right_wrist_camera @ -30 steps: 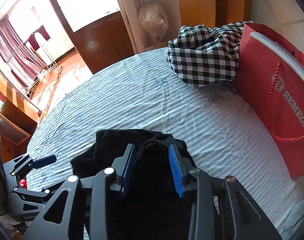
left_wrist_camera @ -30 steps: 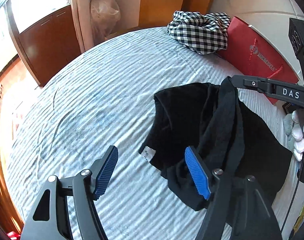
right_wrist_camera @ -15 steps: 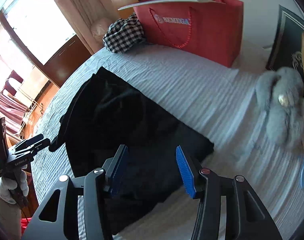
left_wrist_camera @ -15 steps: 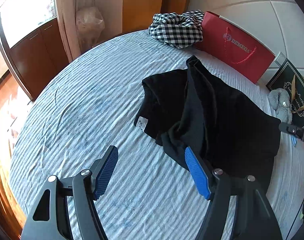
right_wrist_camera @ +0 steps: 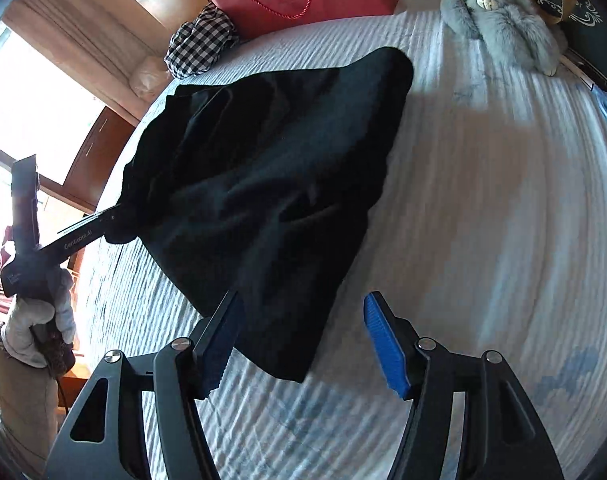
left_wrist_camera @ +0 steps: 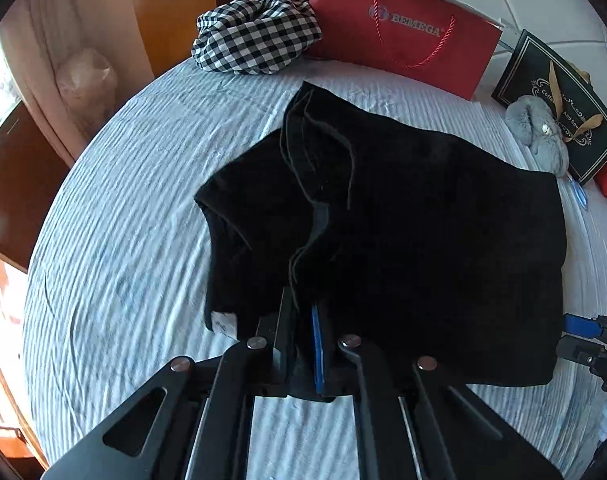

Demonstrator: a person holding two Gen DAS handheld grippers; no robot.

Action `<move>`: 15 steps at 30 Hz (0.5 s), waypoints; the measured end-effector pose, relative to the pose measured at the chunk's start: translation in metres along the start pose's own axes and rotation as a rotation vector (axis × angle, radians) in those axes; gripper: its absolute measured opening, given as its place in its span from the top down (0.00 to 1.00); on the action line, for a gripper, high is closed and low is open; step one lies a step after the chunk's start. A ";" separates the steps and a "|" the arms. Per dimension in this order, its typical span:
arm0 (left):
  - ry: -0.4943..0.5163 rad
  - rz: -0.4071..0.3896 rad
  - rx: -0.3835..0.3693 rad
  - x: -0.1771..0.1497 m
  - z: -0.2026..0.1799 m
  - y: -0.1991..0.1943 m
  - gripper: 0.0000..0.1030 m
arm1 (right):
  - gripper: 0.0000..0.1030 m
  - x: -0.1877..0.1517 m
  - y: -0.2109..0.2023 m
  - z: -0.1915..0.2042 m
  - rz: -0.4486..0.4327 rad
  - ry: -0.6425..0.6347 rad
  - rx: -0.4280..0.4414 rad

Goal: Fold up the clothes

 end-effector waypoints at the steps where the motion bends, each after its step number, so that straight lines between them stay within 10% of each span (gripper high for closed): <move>1: 0.018 -0.004 0.021 0.007 0.013 0.004 0.95 | 0.60 -0.001 0.007 0.005 -0.006 -0.018 -0.033; 8: -0.039 0.020 0.005 0.045 0.084 0.025 0.87 | 0.66 -0.007 -0.010 -0.005 -0.064 0.120 -0.146; 11: -0.028 -0.018 -0.143 0.067 0.067 0.013 0.53 | 0.66 0.011 -0.040 -0.011 -0.156 0.160 -0.103; 15: 0.048 -0.032 -0.229 0.092 0.026 0.017 0.46 | 0.40 0.049 -0.057 -0.029 -0.214 0.190 -0.130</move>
Point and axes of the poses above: each gripper's, at about its wrist camera, not at the fingertips, and y roughly the way its jaws point, z to its left, x to its top, the point moved 9 cm from there along y, roughly the way its jaws point, and after that the axes turned 8 degrees about x, right-handed, at the moved point
